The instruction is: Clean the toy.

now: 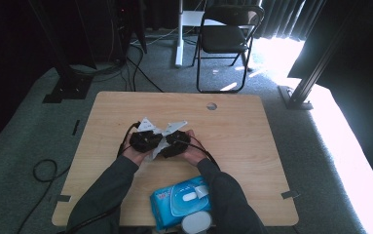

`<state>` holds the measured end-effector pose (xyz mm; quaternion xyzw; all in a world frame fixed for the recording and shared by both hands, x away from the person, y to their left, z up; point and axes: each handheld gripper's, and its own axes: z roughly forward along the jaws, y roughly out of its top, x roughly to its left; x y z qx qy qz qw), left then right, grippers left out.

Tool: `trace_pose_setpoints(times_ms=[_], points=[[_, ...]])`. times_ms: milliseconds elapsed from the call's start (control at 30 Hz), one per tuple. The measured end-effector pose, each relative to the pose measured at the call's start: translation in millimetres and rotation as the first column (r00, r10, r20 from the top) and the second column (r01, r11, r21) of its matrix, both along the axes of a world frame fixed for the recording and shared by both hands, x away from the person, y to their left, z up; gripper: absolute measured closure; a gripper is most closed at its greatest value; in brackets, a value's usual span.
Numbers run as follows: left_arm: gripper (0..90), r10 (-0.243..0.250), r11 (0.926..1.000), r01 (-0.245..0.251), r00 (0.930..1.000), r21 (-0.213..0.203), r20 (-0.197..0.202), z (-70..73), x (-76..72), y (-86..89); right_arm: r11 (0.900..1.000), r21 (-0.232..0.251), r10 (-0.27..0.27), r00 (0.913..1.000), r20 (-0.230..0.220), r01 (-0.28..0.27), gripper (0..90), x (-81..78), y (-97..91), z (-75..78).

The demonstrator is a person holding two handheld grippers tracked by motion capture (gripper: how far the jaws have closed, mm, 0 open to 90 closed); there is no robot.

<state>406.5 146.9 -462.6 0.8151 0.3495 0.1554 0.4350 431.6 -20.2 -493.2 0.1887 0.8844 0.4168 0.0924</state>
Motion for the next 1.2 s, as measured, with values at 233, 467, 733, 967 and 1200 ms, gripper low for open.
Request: trace_pose_setpoints(times_ms=[233, 467, 733, 967, 1200], points=[[85.3, 0.078, 0.9969, -0.079, 0.9969, 0.008, 0.006, 1.8, 5.9, 19.0, 1.0, 0.008, 0.004, 1.0, 0.005, -0.004, 34.4, -1.2, -2.2, 2.7], [85.3, 0.132, 0.9911, -0.132, 0.9913, 0.019, -0.008, -2.5, 9.2, 33.3, 0.9999, 0.012, 0.005, 1.0, 0.004, -0.005, 34.4, -1.9, -5.6, 2.4], [85.2, 0.131, 0.9909, -0.13, 0.9904, 0.036, -0.043, -13.3, 10.1, 37.4, 0.9989, 0.046, -0.008, 1.0, 0.002, 0.008, 34.4, -0.7, -11.8, 6.3], [85.3, 0.124, 0.992, -0.123, 0.991, 0.025, -0.049, -14.2, 10.6, 37.4, 0.9991, 0.041, 0.009, 0.9999, -0.005, -0.009, 34.4, -1.6, -11.5, 5.0], [85.2, 0.122, 0.9925, -0.122, 0.9916, -0.006, -0.044, -11.0, 11.4, 41.0, 0.9979, 0.047, 0.044, 0.999, 0.002, -0.044, 34.5, -5.4, -7.6, 6.4]])
